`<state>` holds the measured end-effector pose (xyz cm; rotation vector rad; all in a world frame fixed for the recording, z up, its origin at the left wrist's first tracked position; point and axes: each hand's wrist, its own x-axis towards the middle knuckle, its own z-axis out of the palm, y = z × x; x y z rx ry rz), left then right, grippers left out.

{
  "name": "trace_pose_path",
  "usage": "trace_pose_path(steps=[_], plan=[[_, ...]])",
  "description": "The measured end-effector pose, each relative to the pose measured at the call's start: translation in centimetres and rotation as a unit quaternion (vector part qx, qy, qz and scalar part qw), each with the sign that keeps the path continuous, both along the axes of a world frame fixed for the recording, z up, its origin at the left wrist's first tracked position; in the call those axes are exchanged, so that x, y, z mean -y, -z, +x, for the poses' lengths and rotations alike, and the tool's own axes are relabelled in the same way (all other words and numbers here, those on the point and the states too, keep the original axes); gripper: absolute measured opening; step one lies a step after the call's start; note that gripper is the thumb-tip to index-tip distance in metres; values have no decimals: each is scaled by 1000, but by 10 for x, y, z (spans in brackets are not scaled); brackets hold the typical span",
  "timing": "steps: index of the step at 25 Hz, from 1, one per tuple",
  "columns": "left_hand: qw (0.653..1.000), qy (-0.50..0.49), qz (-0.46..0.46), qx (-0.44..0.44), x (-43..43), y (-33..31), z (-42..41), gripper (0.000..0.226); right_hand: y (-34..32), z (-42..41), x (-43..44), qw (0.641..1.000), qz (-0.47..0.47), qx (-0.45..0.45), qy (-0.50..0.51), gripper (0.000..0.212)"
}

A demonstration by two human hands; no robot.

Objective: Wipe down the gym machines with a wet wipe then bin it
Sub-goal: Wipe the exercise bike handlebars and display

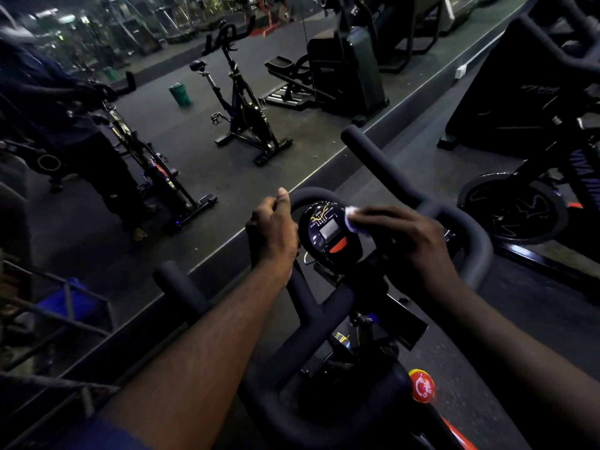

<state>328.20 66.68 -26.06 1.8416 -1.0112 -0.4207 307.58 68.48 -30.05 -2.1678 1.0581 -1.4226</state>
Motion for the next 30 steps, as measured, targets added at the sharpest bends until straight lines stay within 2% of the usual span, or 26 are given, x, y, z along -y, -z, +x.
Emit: trace_pose_path(steps=[2, 7, 10, 13, 17, 20, 24, 30], plan=[[1000, -2, 8, 8, -1, 0, -1, 43, -6, 9, 4, 1000, 4, 4, 23, 32], [1000, -3, 3, -5, 2, 1, -2, 46, 6, -2, -22, 1000, -1, -25, 6, 40], [1000, -9, 12, 5, 0, -2, -4, 43, -1, 10, -32, 992, -59, -101, -48, 32], [1000, -2, 12, -6, 0, 0, -2, 43, -8, 12, -26, 994, -64, -78, -32, 28], [1000, 1, -3, -20, 2, 1, -1, 43, -12, 28, -21, 982, -113, -132, -78, 24], [999, 7, -17, -42, 4, 2, 4, 45, -31, 47, -9, 988, -115, -86, -58, 27], [999, 6, -15, -46, 0, -2, 1, 42, -4, 31, -33, 967, -170, -156, -105, 28], [999, 2, -22, -43, -4, -1, -4, 48, 20, 11, -39, 983, -105, -133, -72, 32]])
